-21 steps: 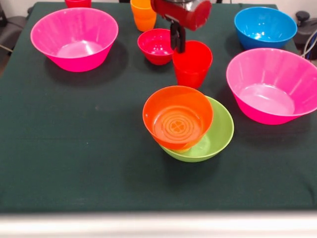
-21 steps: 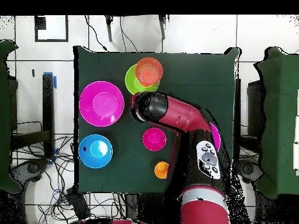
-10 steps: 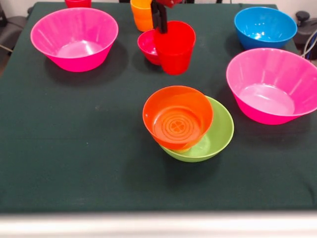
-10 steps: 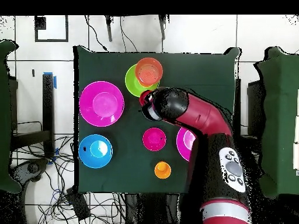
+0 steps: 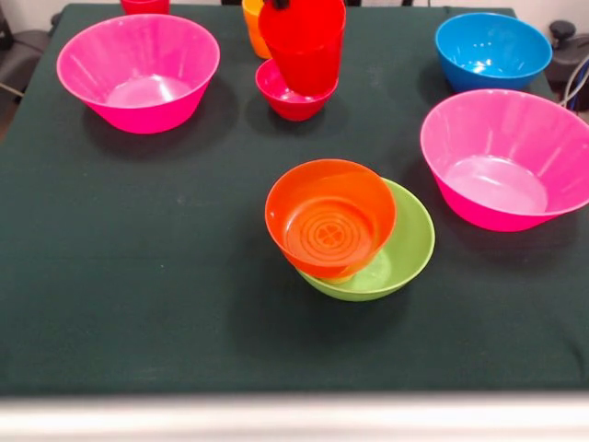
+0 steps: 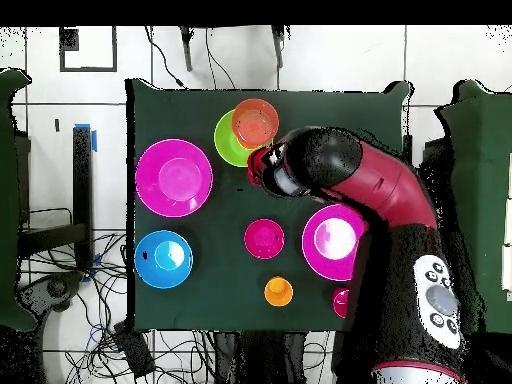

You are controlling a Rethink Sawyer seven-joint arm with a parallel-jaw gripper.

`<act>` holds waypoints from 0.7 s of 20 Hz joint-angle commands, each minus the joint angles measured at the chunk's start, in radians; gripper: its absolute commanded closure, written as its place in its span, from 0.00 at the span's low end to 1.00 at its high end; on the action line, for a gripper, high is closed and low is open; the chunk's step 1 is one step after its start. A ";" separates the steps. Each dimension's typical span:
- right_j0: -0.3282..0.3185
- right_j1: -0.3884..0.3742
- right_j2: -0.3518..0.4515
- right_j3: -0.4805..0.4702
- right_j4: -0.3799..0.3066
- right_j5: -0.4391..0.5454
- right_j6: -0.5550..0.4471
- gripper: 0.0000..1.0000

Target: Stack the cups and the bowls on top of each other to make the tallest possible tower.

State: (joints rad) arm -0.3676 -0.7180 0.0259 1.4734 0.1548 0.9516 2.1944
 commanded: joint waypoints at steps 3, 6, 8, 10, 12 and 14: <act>0.022 0.052 0.056 -0.286 -0.122 0.245 -0.051 1.00; 0.033 0.101 0.042 -0.397 -0.160 0.284 -0.033 1.00; 0.029 0.136 0.045 -0.467 -0.170 0.294 -0.026 1.00; 0.022 0.162 0.050 -0.522 -0.178 0.286 -0.030 1.00; 0.015 0.185 0.054 -0.568 -0.185 0.292 -0.039 1.00; 0.011 0.206 0.052 -0.617 -0.191 0.309 -0.038 1.00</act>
State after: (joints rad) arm -0.3603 -0.6289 0.0236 1.0290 0.0437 1.1613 2.1944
